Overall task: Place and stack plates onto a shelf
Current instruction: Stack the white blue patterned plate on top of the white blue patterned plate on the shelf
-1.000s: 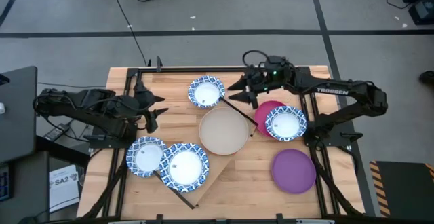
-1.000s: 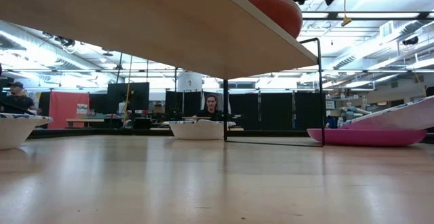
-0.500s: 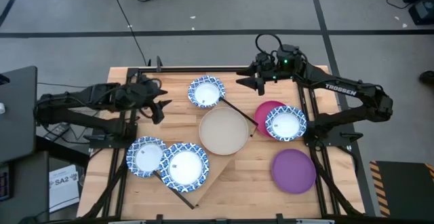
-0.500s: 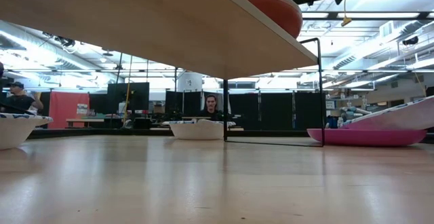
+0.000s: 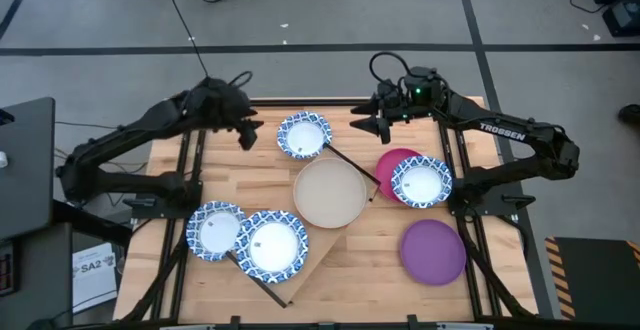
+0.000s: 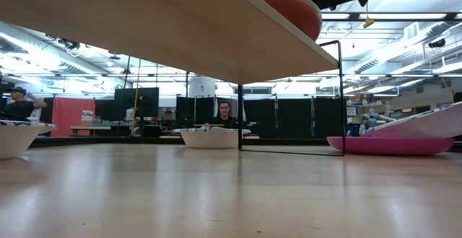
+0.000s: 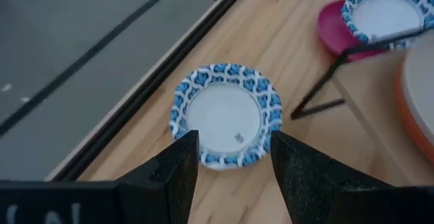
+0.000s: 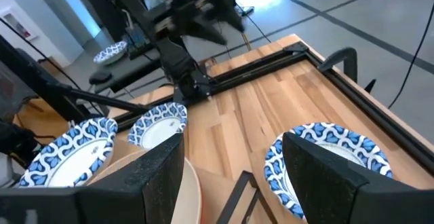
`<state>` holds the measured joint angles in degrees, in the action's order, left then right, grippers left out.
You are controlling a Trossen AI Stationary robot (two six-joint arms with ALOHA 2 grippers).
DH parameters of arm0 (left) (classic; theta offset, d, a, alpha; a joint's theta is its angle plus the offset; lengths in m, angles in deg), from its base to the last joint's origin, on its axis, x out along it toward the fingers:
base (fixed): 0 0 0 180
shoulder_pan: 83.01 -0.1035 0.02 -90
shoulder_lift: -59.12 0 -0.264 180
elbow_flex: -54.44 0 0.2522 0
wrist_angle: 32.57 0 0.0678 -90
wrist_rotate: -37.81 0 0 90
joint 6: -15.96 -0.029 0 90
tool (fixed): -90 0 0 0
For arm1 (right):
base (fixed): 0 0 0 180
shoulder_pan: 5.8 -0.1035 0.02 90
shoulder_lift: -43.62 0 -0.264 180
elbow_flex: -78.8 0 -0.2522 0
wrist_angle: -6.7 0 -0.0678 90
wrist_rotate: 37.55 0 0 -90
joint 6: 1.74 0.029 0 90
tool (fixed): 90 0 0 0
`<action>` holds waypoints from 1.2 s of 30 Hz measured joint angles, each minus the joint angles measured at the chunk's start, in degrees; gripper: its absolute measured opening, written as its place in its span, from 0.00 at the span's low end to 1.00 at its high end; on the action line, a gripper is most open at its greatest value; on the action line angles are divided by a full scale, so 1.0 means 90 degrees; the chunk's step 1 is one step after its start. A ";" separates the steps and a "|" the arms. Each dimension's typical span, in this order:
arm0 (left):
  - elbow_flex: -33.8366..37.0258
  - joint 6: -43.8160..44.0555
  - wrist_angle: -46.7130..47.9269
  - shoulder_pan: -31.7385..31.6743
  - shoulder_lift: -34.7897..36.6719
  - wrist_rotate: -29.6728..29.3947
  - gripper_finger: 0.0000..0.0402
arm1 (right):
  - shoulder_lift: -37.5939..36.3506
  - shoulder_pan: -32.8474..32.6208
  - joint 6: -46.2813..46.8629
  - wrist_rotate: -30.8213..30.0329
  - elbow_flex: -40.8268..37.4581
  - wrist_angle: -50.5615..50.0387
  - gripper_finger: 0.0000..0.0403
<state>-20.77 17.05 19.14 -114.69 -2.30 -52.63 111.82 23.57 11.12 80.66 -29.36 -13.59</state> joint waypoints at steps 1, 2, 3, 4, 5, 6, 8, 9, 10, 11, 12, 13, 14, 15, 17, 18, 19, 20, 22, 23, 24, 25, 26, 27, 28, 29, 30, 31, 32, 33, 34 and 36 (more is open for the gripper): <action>-0.0002 -0.0041 -0.0132 -0.0184 -0.0139 0.0215 0.47 | 0.0000 -0.0002 -0.0002 0.0000 0.0000 -0.0044 0.63; -0.0002 -0.0075 -0.0229 -0.0367 -0.0294 0.0416 0.47 | 0.0000 -0.0002 -0.0002 0.0000 0.0000 -0.0098 0.63; -0.0002 -0.0086 -0.0307 -0.0540 -0.0452 0.0572 0.47 | 0.0000 -0.0002 0.0000 -0.0001 0.0000 -0.0146 0.63; -0.0002 -0.0088 -0.0414 -0.0694 -0.0621 0.0705 0.47 | 0.0000 -0.0002 0.0000 0.0000 0.0000 -0.0177 0.63; -0.0002 -0.0094 -0.0528 -0.0834 -0.0782 0.0822 0.47 | 0.0000 -0.0002 0.0000 -0.0001 0.0000 -0.0188 0.63; -0.0002 -0.0107 -0.0609 -0.0974 -0.0952 0.0935 0.47 | 0.0000 -0.0002 -0.0003 0.0000 0.0000 -0.0201 0.63; -0.0002 -0.0160 -0.0760 -0.1206 -0.1296 0.1133 0.47 | 0.0000 -0.0002 -0.0066 0.0000 0.0000 -0.0282 0.63; -0.0002 -0.0194 -0.0783 -0.1324 -0.1461 0.1209 0.47 | 0.0002 -0.0002 -0.0110 0.0000 0.0000 -0.0308 0.63; -0.0002 -0.0198 -0.0820 -0.1419 -0.1622 0.1279 0.47 | 0.0002 -0.0002 -0.0139 0.0000 0.0000 -0.0335 0.63; -0.0002 -0.0196 -0.0907 -0.1497 -0.1799 0.1333 0.47 | 0.0000 -0.0002 -0.0152 0.0000 0.0000 -0.0352 0.63; -0.0002 -0.0198 -0.0941 -0.1579 -0.1971 0.1379 0.47 | 0.0000 -0.0002 -0.0163 -0.0004 0.0000 -0.0380 0.63; -0.0002 -0.0201 -0.0923 -0.1654 -0.2137 0.1406 0.47 | 0.0002 -0.0002 -0.0165 -0.0007 0.0000 -0.0416 0.63; 0.0000 -0.0200 -0.0926 -0.1725 -0.2292 0.1415 0.47 | 0.0001 -0.0002 -0.0165 -0.0010 0.0000 -0.0431 0.63; 0.0000 -0.0200 -0.0954 -0.1788 -0.2432 0.1417 0.47 | 0.0002 -0.0002 -0.0165 -0.0010 0.0000 -0.0434 0.63; -0.0002 -0.0200 -0.0998 -0.1894 -0.2714 0.1417 0.47 | 0.0002 -0.0002 -0.0165 -0.0012 0.0000 -0.0439 0.63; -0.0001 -0.0199 -0.0977 -0.1945 -0.2843 0.1417 0.47 | 0.0002 -0.0002 -0.0165 -0.0012 0.0000 -0.0441 0.63; 0.0000 -0.0197 -0.0977 -0.1985 -0.2966 0.1419 0.47 | 0.0002 -0.0002 -0.0165 -0.0012 0.0000 -0.0443 0.63; 0.0000 -0.0198 -0.0996 -0.2012 -0.3075 0.1436 0.47 | 0.0002 -0.0002 -0.0165 -0.0014 0.0000 -0.0442 0.63; 0.0000 -0.0193 -0.0985 -0.2064 -0.3278 0.1622 0.47 | 0.0000 -0.0002 -0.0165 -0.0017 0.0000 -0.0441 0.63; 0.0000 -0.0168 -0.0996 -0.2089 -0.3372 0.1759 0.47 | 0.0002 -0.0002 -0.0166 -0.0019 0.0000 -0.0441 0.63; 0.0000 -0.0140 -0.1022 -0.2102 -0.3458 0.1915 0.47 | 0.0001 -0.0002 -0.0165 -0.0022 0.0000 -0.0441 0.63; 0.0000 -0.0069 -0.1046 -0.2108 -0.3538 0.2053 0.47 | 0.0002 -0.0002 -0.0165 -0.0022 0.0000 -0.0441 0.63; 0.0000 -0.0008 -0.1054 -0.2114 -0.3615 0.2150 0.47 | 0.0002 -0.0002 -0.0165 -0.0022 0.0000 -0.0441 0.63; 0.0000 0.0009 -0.1069 -0.2113 -0.3683 0.2192 0.47 | 0.0002 -0.0002 -0.0165 -0.0024 0.0000 -0.0441 0.63; 0.0000 0.0037 -0.1103 -0.2110 -0.3750 0.2203 0.47 | 0.0002 -0.0002 -0.0165 -0.0022 0.0000 -0.0441 0.63; 0.0000 0.0094 -0.1123 -0.2107 -0.3816 0.2209 0.47 | 0.0002 -0.0002 -0.0165 -0.0024 0.0000 -0.0441 0.63; 0.0000 0.0140 -0.1138 -0.2105 -0.3883 0.2215 0.47 | 0.0002 -0.0002 -0.0167 -0.0024 0.0000 -0.0441 0.63; 0.0000 0.0165 -0.1159 -0.2099 -0.3953 0.2213 0.47 | 0.0002 -0.0002 -0.0165 -0.0024 0.0000 -0.0441 0.63; 0.0000 0.0175 -0.1162 -0.2101 -0.4016 0.2209 0.47 | 0.0002 -0.0002 -0.0165 -0.0024 0.0000 -0.0441 0.63; 0.0000 0.0179 -0.1158 -0.2099 -0.4073 0.2211 0.47 | 0.0002 -0.0002 -0.0167 -0.0024 0.0000 -0.0441 0.63; 0.0000 0.0183 -0.1167 -0.2092 -0.4126 0.2211 0.47 | 0.0002 -0.0002 -0.0165 -0.0024 0.0000 -0.0441 0.63; 0.0000 0.0211 -0.1166 -0.2092 -0.4227 0.2212 0.47 | 0.0002 -0.0002 -0.0167 -0.0024 0.0000 -0.0441 0.63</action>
<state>-20.77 18.95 8.64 -133.51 -40.34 -32.72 111.84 23.55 9.61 80.44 -29.36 -17.56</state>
